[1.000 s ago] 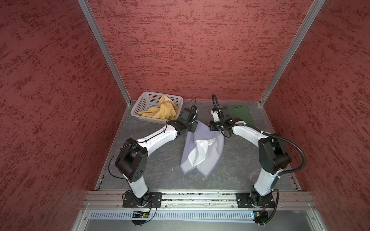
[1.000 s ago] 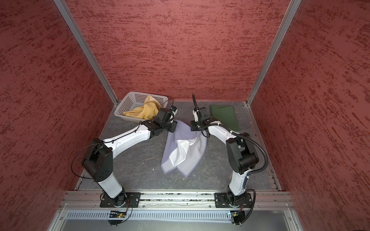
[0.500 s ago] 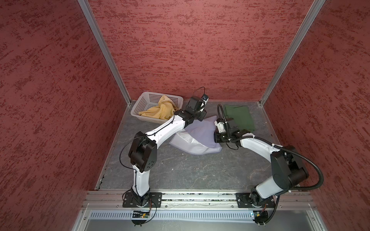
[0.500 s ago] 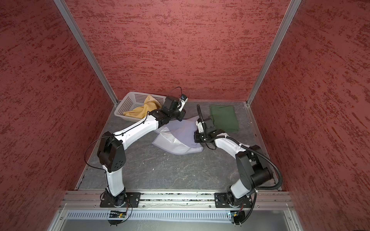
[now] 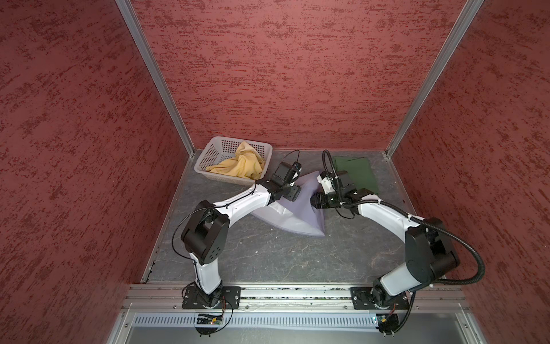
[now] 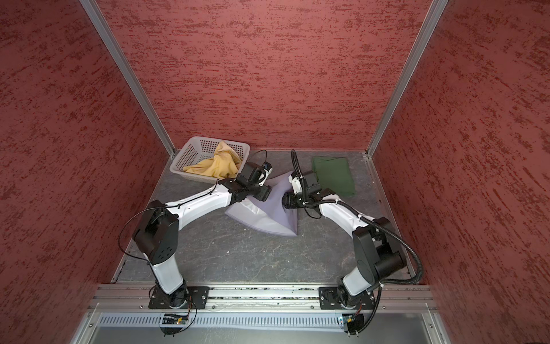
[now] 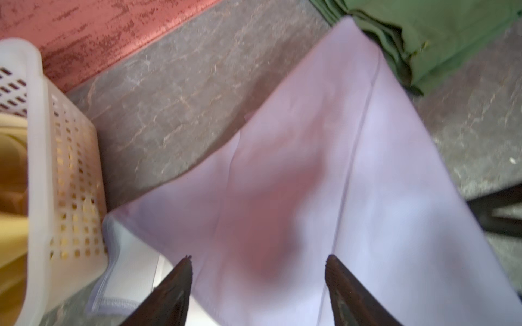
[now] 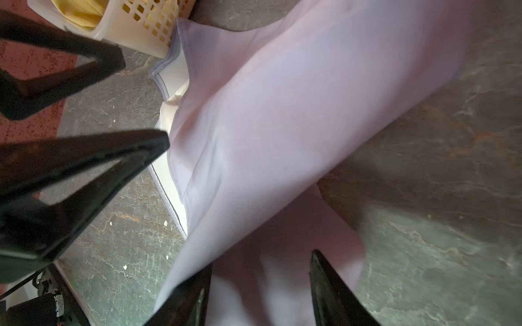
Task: Fold and stack skirts
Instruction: Flatten out the skirt at the center of the table.
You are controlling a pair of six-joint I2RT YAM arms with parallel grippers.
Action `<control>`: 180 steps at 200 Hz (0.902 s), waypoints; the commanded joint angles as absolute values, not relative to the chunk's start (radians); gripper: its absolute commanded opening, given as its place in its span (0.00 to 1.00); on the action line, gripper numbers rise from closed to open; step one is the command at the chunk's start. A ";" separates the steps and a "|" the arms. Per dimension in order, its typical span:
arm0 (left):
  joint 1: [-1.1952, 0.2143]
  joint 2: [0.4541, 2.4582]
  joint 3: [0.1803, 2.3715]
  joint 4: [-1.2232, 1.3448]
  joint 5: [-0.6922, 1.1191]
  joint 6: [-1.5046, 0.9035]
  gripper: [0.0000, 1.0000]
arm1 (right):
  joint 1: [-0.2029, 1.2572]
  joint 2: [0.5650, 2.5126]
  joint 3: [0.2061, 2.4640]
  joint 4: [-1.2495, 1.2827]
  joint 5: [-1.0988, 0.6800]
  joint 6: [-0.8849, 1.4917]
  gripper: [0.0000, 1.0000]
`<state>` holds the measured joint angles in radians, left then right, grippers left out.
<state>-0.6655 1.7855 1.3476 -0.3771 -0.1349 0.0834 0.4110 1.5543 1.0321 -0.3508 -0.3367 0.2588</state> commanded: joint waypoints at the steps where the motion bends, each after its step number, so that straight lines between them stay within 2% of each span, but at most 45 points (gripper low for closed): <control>1: -0.672 1.731 1.307 -0.359 -0.171 0.123 0.76 | 0.416 1.521 1.071 -0.407 -0.256 0.212 0.57; 36: -0.673 1.756 1.286 -0.365 -0.176 0.202 0.80 | 0.416 1.508 1.108 -0.465 -0.140 0.164 0.60; 68: -0.676 1.837 1.328 -0.386 -0.143 0.218 0.81 | 0.415 1.482 1.121 -0.418 0.032 0.103 0.62; 85: -0.685 1.883 1.350 -0.397 -0.150 0.216 0.80 | 0.416 1.476 1.113 -0.350 0.100 0.045 0.62; 98: -0.691 1.912 1.358 -0.397 -0.168 0.208 0.76 | 0.414 1.489 1.121 -0.319 0.139 0.005 0.62; 113: -0.695 1.935 1.361 -0.397 -0.176 0.190 0.64 | 0.412 1.517 1.132 -0.285 0.140 -0.072 0.63; 131: -0.699 1.949 1.356 -0.397 -0.180 0.164 0.28 | 0.403 1.559 1.153 -0.259 0.139 -0.087 0.69; 150: -0.701 1.942 1.333 -0.379 -0.190 0.139 0.00 | 0.381 1.613 1.203 -0.267 0.088 -0.069 0.69; 180: -0.709 1.883 1.256 -0.320 -0.205 0.130 0.00 | 0.346 1.681 1.281 -0.283 -0.007 0.017 0.70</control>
